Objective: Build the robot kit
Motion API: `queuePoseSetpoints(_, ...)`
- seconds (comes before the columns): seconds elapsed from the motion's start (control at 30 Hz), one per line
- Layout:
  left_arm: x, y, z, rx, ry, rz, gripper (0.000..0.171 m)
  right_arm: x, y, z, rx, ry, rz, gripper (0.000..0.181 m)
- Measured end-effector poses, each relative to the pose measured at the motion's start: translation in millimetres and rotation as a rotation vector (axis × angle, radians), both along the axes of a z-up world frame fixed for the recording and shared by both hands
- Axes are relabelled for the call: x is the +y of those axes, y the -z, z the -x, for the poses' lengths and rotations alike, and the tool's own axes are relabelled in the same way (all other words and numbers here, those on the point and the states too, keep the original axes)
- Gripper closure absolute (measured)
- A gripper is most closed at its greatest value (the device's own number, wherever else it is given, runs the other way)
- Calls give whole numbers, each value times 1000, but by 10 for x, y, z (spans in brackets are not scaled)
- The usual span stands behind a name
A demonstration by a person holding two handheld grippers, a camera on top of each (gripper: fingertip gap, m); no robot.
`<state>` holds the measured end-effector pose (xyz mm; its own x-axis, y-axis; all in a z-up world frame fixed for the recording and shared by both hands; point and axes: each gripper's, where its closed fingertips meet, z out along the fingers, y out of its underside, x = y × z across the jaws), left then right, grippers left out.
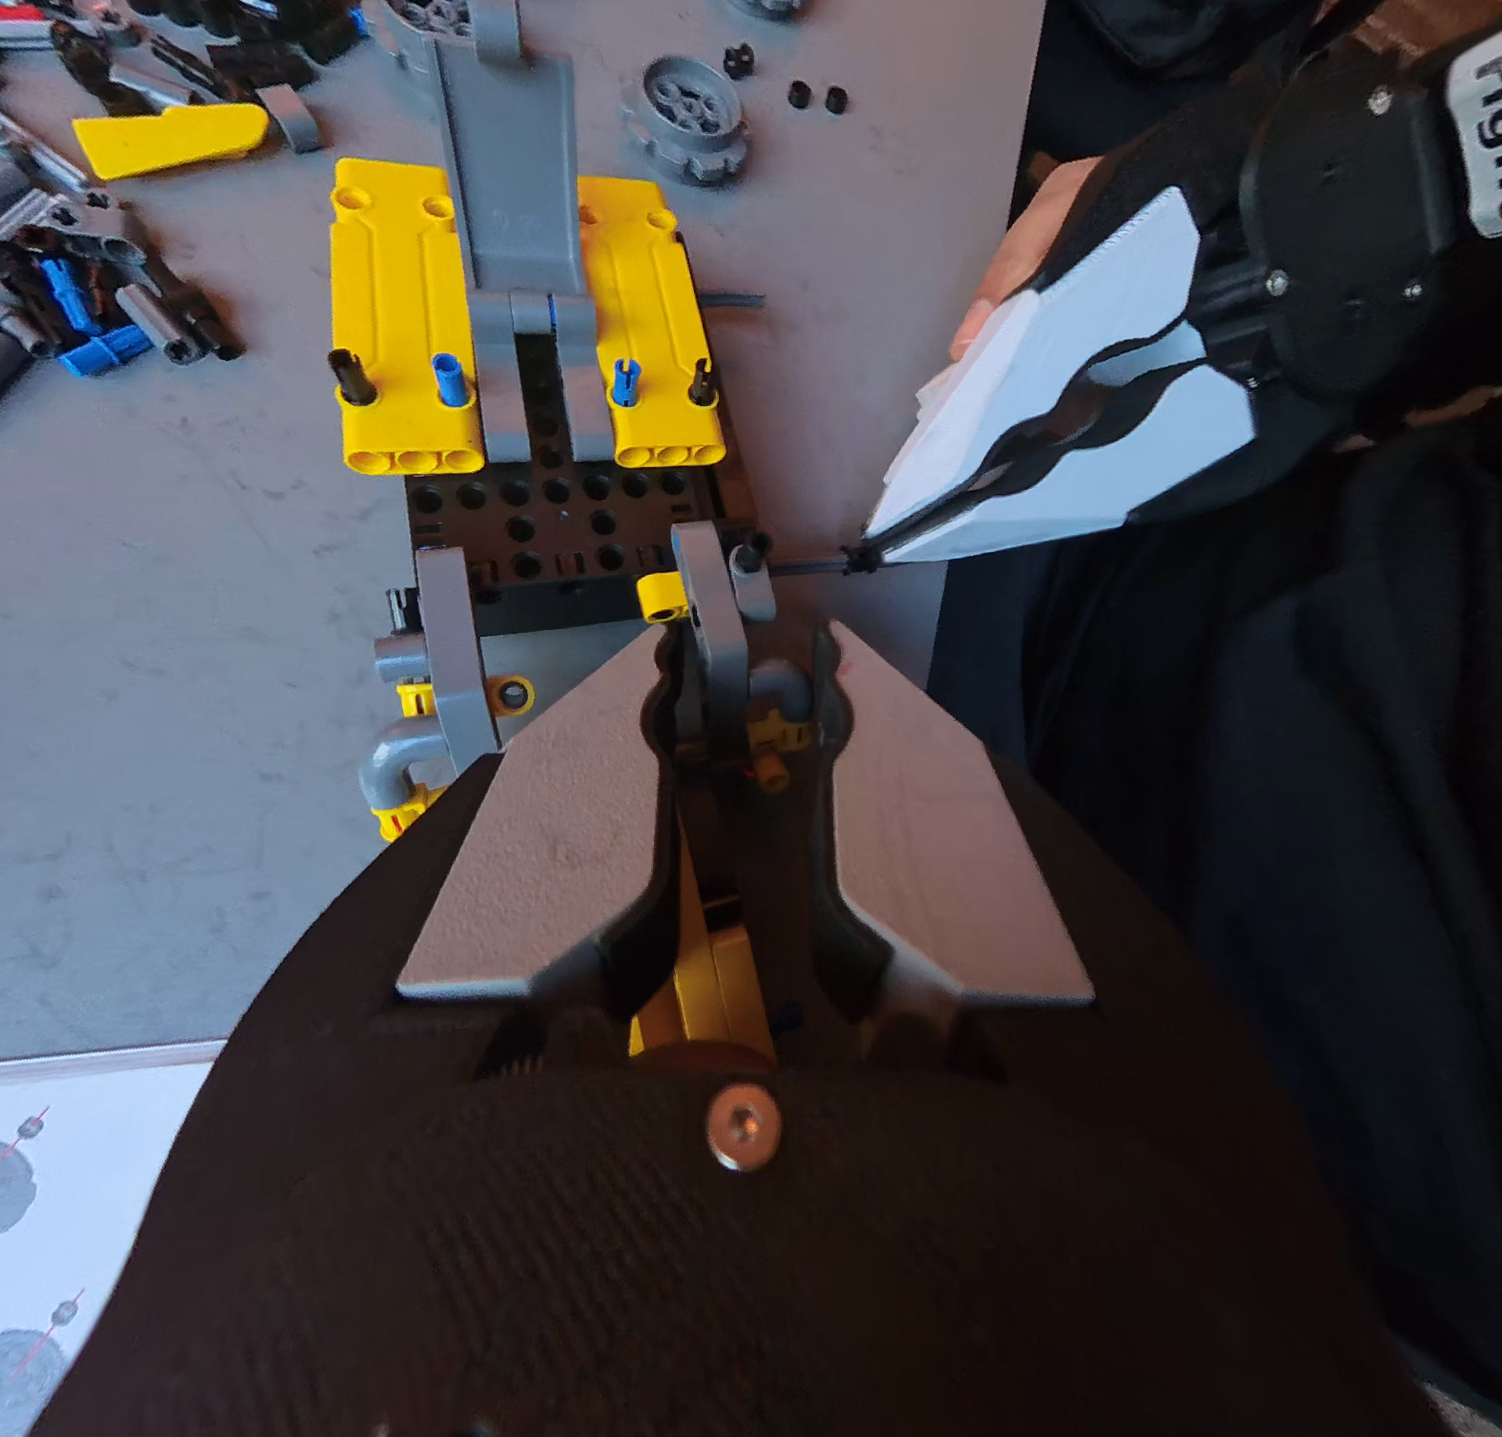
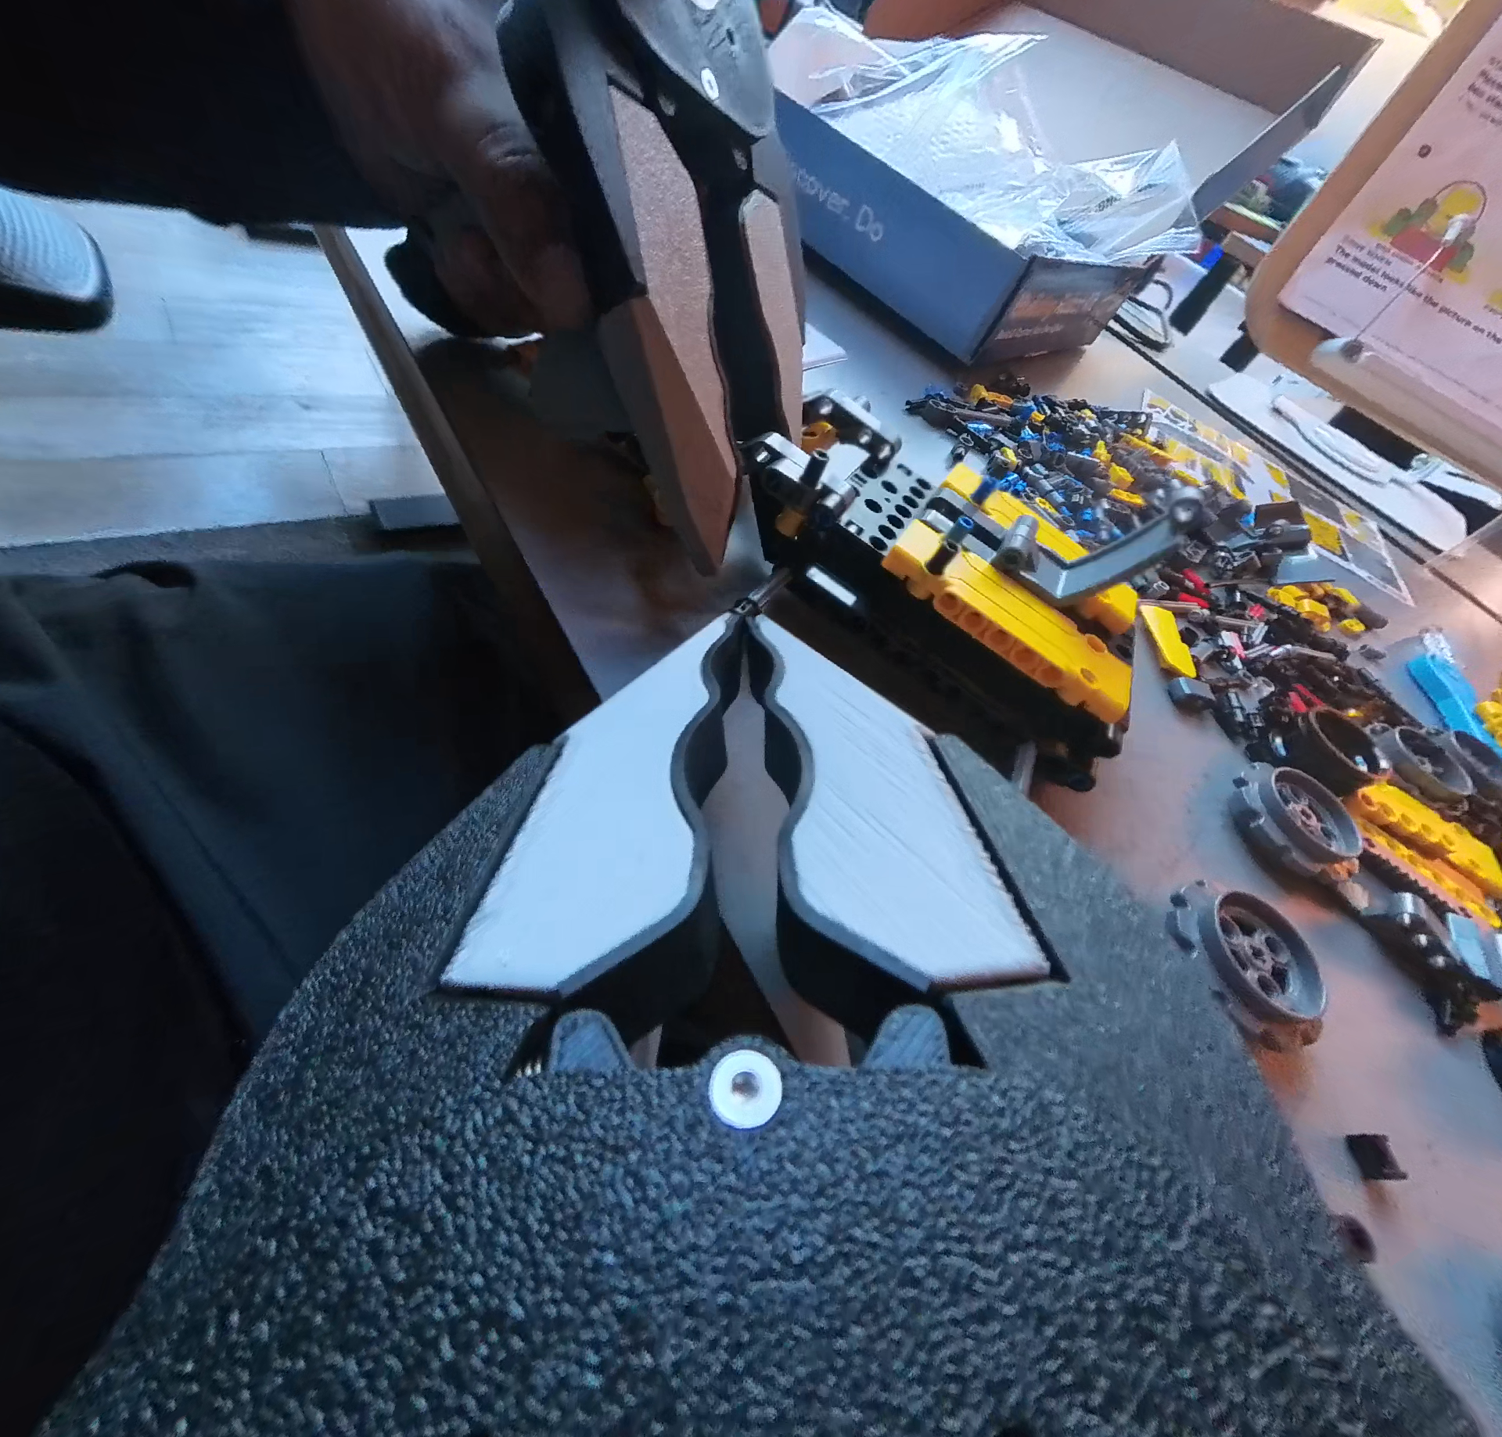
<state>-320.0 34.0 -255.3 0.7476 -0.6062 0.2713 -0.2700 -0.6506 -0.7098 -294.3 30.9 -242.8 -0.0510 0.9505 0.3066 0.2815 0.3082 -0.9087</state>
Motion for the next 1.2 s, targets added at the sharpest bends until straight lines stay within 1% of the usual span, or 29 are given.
queuePoseSetpoints(0.07, 20, -11, -1, -18, -12, -1, 142, 11, -10, -21, 11, -2, 17, 178)
queuePoseSetpoints(0.1, 32, -18, -1, -28, -20, -5, 142, 3, -6, -30, 11, -3, 24, 169)
queuePoseSetpoints(0.13, 37, -21, 0, -31, -24, -6, 142, -17, -2, -39, 9, -7, 31, 166)
queuePoseSetpoints(0.23, 48, -19, 1, -27, -31, -9, 143, -39, -17, -52, 13, 15, 38, 165)
queuePoseSetpoints(0.33, 61, -22, -1, -28, -43, -10, 143, 63, -23, -33, 7, 86, 95, 164)
queuePoseSetpoints(0.37, 69, -26, -3, -33, -51, -11, 142, 92, -16, -21, 4, 104, 127, 160)
queuePoseSetpoints(0.4, 75, -29, -3, -38, -56, -12, 142, 114, -7, -9, -2, 117, 150, 151)
queuePoseSetpoints(0.43, 80, -34, -2, -42, -62, -13, 142, 128, -6, -3, -7, 127, 162, 149)
queuePoseSetpoints(0.5, 85, -35, 1, -44, -69, -14, 143, 148, -7, -1, -9, 145, 167, 153)
queuePoseSetpoints(0.57, 88, -33, -1, -39, -71, -17, 142, 130, -9, 7, -16, 143, 158, 163)
queuePoseSetpoints(0.63, 90, -29, -3, -33, -71, -20, 143, 121, 8, 22, -31, 146, 143, 164)
queuePoseSetpoints(0.7, 92, -28, -4, -33, -73, -21, 142, 126, 8, 32, -33, 149, 138, 170)
queuePoseSetpoints(0.77, 98, -28, -6, -34, -75, -24, 142, 122, 7, 44, -38, 144, 145, 173)
queuePoseSetpoints(0.97, 98, -16, -7, -7, -73, -28, 141, 118, 12, 47, -43, 147, 136, 173)
queuePoseSetpoints(1.1, 62, -78, -33, -24, -65, -26, 124, 122, 5, 45, -39, 143, 154, 173)
queuePoseSetpoints(1.2, 53, -195, 23, -10, -99, -60, 117, 120, 6, 42, -41, 141, 154, 174)
